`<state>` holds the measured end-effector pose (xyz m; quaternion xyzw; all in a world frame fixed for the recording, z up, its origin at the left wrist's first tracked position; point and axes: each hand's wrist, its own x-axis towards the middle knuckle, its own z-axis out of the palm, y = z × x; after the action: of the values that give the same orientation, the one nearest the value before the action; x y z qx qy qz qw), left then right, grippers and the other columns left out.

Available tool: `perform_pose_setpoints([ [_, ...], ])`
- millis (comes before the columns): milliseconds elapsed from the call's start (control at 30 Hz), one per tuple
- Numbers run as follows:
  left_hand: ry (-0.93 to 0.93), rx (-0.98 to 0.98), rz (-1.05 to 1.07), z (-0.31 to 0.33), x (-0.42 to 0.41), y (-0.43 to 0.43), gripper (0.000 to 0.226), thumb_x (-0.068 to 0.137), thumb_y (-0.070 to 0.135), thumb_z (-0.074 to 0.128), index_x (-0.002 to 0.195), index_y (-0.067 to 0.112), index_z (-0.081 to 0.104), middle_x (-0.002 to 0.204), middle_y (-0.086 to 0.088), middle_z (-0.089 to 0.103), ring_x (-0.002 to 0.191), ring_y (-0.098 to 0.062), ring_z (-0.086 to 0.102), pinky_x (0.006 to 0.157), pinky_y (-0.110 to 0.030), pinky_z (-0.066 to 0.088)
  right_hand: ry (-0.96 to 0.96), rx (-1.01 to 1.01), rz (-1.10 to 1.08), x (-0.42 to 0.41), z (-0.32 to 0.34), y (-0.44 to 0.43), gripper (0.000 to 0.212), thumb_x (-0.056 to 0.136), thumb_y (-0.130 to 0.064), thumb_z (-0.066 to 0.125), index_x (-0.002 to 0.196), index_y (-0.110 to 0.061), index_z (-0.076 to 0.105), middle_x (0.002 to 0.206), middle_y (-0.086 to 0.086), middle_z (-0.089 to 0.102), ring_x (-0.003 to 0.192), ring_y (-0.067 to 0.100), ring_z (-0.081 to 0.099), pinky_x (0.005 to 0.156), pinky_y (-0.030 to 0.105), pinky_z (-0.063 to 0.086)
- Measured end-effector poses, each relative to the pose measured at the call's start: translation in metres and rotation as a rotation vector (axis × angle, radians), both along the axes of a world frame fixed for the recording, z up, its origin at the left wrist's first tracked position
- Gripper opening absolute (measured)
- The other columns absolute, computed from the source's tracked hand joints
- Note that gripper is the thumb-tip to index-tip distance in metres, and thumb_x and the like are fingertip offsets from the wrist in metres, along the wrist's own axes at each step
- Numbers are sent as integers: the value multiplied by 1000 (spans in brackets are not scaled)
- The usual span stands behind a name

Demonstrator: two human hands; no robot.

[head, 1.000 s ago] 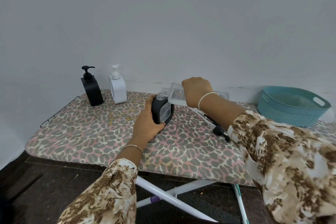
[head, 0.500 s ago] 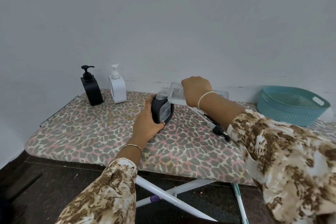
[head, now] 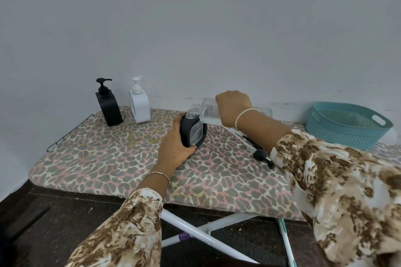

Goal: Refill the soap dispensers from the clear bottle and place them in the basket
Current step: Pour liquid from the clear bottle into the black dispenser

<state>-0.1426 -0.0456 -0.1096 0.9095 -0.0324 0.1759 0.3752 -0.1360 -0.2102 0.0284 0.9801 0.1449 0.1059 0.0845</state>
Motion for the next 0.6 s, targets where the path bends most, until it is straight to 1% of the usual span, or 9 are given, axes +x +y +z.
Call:
perform_pose_setpoints([
  [167,0,3,1,-1,0,0,108,65,17,85,145,39,16,125,-4,60,100,-27,65,80,-38,57,3,-3,0,0,0,0,24,83,1,51,104,-9,57,67,0,38,77,22,48,64,29,40],
  [300,1,-2,-1,-1,0,0,108,66,17,85,145,39,15,125,-3,60,102,-27,64,81,-37,56,6,-6,4,-1,0,0,19,83,2,51,96,-11,53,67,1,38,76,23,48,63,29,40],
  [467,0,-1,3,-1,0,1,107,66,17,84,145,40,15,125,-2,61,100,-26,65,79,-36,56,5,-10,-3,0,1,0,21,83,2,51,99,-10,56,67,0,39,76,23,49,63,29,39],
  [600,4,1,1,0,0,0,107,67,17,85,145,40,15,126,-2,60,102,-26,64,79,-35,55,8,-13,-2,0,1,1,17,83,2,51,91,-12,50,67,0,39,76,22,49,63,28,40],
])
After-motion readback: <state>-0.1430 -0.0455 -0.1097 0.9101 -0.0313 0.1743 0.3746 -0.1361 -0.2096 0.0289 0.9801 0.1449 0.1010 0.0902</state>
